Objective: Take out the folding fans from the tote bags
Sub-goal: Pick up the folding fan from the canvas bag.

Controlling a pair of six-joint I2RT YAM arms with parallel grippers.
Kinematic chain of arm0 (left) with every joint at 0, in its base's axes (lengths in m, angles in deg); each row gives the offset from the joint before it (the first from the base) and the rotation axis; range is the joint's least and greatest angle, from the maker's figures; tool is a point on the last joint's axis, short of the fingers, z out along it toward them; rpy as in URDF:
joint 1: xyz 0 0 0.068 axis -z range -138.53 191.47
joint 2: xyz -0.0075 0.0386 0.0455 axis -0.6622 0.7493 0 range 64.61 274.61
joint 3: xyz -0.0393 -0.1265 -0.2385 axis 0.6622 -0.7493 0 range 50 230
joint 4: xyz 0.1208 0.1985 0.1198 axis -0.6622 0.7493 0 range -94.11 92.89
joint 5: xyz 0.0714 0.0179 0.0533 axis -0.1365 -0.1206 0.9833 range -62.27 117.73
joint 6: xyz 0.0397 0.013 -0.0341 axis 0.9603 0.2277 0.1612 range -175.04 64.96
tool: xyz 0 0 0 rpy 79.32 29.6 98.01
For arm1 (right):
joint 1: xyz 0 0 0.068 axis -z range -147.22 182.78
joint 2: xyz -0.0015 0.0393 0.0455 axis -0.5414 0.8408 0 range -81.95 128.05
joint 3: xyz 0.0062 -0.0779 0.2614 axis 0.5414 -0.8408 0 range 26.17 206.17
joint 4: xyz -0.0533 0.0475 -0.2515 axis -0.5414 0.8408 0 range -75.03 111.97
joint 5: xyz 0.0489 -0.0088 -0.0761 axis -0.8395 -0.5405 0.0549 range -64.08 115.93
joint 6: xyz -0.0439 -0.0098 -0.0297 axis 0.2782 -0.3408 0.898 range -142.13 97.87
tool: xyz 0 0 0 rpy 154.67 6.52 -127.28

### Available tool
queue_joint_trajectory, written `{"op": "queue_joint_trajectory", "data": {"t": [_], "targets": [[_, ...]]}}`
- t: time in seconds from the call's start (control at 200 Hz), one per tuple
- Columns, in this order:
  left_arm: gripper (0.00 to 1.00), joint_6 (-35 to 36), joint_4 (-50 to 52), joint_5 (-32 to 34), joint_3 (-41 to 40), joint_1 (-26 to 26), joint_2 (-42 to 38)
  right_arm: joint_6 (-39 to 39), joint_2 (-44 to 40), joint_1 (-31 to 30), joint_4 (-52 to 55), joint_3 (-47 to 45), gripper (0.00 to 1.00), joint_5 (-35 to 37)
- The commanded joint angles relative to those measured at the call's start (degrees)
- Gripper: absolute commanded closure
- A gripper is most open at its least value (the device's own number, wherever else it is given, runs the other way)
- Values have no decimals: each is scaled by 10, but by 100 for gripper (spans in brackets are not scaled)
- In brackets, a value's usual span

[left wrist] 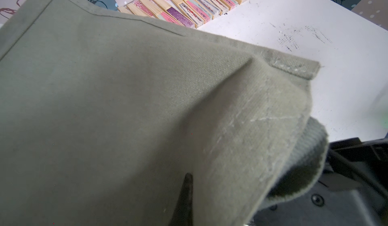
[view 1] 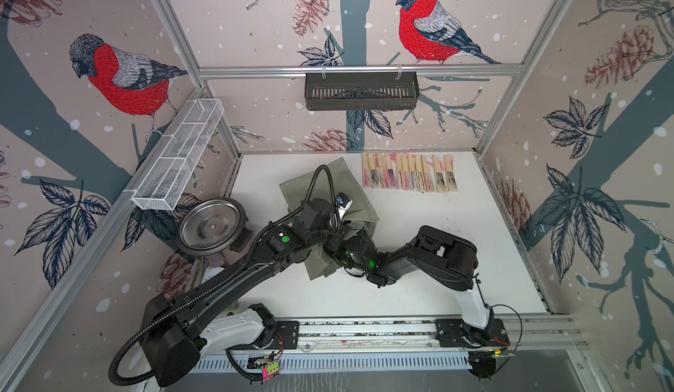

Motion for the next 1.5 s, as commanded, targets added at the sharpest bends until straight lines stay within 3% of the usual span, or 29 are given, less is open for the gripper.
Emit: {"op": "queue_joint_trajectory", "data": {"t": [0.0, 0.37, 0.595, 0.85, 1.016, 1.136, 1.286, 1.496], "targets": [[100, 6, -14, -5, 4, 0, -3, -7, 23, 9, 38, 9, 57, -33], [100, 5, -17, -11, 2, 0, -11, -14, 45, 17, 1, 40, 57, -27], [100, 5, -17, -10, 2, 1, -1, 19, 45, 31, -54, 39, 57, -10], [100, 4, -17, -10, 2, 1, 7, 20, 54, 42, 45, 70, 57, 33], [100, 4, -16, -9, 2, 1, 9, 42, 91, 56, -31, 102, 57, -33], [100, 4, -17, -7, 1, 1, 9, 64, 112, 48, -7, 156, 57, -95], [100, 3, -16, -10, 2, 1, 11, 52, 135, 41, 53, 197, 58, -98], [100, 2, -17, -9, 1, 1, 10, 26, 173, 52, 12, 219, 65, -138]]}}
